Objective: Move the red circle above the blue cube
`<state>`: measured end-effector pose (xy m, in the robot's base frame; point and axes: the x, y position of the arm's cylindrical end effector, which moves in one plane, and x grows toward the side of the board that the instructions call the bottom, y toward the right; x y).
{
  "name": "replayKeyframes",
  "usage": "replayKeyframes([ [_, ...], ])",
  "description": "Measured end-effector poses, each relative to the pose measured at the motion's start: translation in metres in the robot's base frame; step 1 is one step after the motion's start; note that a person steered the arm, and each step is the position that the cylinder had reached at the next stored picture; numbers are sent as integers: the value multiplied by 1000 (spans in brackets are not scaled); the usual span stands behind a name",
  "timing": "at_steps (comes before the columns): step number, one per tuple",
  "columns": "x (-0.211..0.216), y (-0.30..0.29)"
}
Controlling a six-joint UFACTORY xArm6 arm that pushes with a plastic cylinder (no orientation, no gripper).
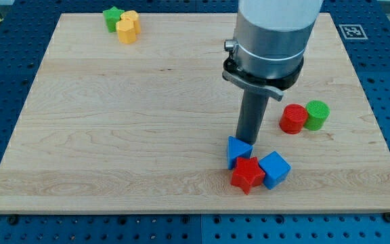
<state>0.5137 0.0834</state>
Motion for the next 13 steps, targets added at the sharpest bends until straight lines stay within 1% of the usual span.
replayKeyframes([
  [1,-5,34],
  [2,-4,50],
  [3,7,64],
  [4,26,97],
  [5,22,114],
  [6,12,103],
  [9,-76,99],
  [10,-80,96],
  [11,-75,77],
  [12,-58,64],
  [13,-44,64],
])
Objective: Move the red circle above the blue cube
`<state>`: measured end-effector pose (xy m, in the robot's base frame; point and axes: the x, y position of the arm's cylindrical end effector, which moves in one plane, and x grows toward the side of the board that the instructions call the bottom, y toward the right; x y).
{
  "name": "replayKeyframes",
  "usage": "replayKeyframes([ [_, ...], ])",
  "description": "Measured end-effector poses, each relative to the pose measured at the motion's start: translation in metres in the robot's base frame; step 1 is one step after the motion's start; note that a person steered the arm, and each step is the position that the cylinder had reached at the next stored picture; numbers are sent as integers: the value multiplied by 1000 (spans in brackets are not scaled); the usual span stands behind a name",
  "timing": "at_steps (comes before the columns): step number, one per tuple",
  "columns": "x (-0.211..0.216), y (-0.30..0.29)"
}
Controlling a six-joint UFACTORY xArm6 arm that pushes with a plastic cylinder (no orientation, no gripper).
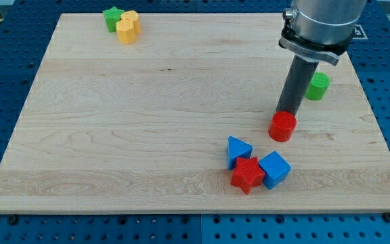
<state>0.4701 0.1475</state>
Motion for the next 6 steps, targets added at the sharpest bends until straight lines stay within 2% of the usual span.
replayKeyframes([
  [4,41,0],
  [6,45,21],
])
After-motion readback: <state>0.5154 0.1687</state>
